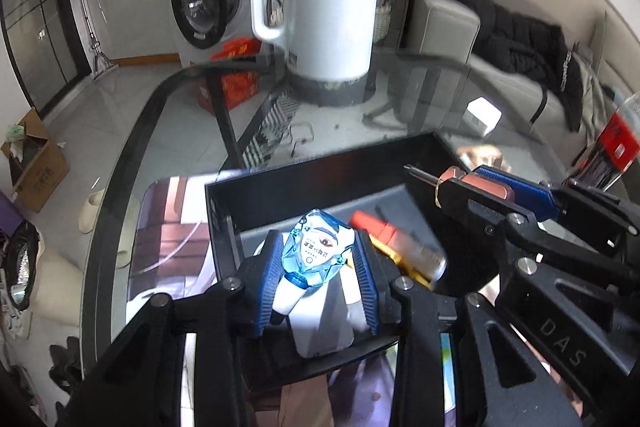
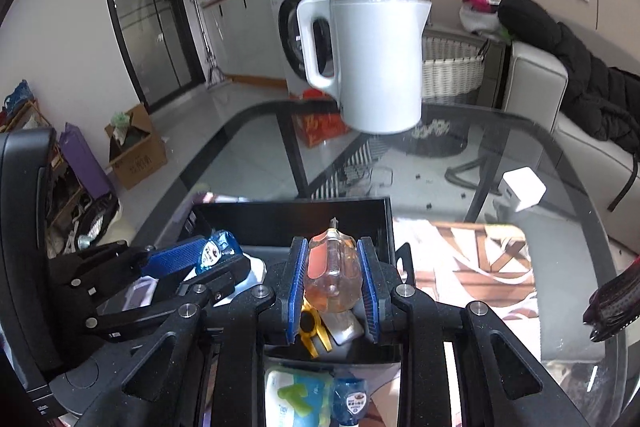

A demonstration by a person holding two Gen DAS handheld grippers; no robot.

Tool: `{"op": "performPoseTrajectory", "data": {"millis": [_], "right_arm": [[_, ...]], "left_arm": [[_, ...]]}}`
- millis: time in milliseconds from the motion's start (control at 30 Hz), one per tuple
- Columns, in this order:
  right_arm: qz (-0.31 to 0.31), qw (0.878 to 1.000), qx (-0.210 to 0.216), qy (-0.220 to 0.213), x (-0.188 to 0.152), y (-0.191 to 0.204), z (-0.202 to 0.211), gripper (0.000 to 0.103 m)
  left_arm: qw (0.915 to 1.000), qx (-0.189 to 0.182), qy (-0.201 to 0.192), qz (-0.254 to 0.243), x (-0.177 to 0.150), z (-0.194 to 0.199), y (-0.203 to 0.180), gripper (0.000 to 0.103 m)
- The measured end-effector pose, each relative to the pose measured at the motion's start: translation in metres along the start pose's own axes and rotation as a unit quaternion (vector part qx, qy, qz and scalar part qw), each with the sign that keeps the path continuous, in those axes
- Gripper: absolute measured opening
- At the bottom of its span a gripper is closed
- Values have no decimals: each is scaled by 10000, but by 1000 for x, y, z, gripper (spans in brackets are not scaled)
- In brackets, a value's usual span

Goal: Organize rigid objects
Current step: 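Lower the blue bottle and screwdriver into the black box and open both grippers, then pull both grippers out of the box toward the green-white container and blue tape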

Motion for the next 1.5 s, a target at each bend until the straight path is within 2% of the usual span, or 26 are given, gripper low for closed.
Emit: {"op": "performPoseTrajectory", "data": {"millis": [100, 233, 400, 567, 700, 800, 900, 967, 1033, 1133, 1367, 1500], "right_arm": [[-46, 9995, 59, 298, -7, -3, -12, 24], [-52, 9979, 69, 645, -12, -3, -24, 24], [91, 9958, -159, 901, -16, 5, -26, 24], [-95, 9905, -88, 1370, -22, 6, -17, 24], [-154, 9876, 76, 1562, -26, 4, -13, 24], [-136, 9881, 98, 1527, -28, 3, -9, 27], [-152, 9902, 207, 1375, -29, 0, 0, 30], [-126, 9932, 181, 1147, -29, -1, 11, 36], [-83, 9958, 168, 900, -30, -1, 24, 44], [-40, 9969, 284, 733, -32, -2, 41, 46], [237, 9967, 341, 697, -44, 2, 62, 48], [333, 9949, 401, 864, -54, 5, 62, 48]], "left_arm": [[9996, -32, 275, 81, -3, -8, 1, 34], [9994, 176, 289, -71, -5, -9, -4, 34], [9991, 185, 328, -179, -8, -9, -4, 34], [9985, 64, 446, -310, -12, -6, -5, 35], [9979, -12, 518, -388, -14, -2, -6, 36], [9981, -38, 480, -391, -16, 3, -5, 44], [9984, -243, 403, -311, -17, 11, -2, 50], [9991, -189, 260, -261, -18, 21, 1, 60], [9994, -193, 94, -273, -19, 32, 2, 66], [9994, -247, -75, -231, -22, 49, 5, 77], [9985, -382, -119, -376, -37, 73, 3, 84], [9980, -390, 169, -462, -48, 68, -3, 84]]}}
Point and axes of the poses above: each gripper's, at about its wrist camera, not at the fingertips, and z roughly against the way its jaws point, y to its left, x to its top, the point moved 1 cm from there along -z, roughly the way its jaws point, and after that the axes turned 7 degrees about y, right-handed, at the moved point
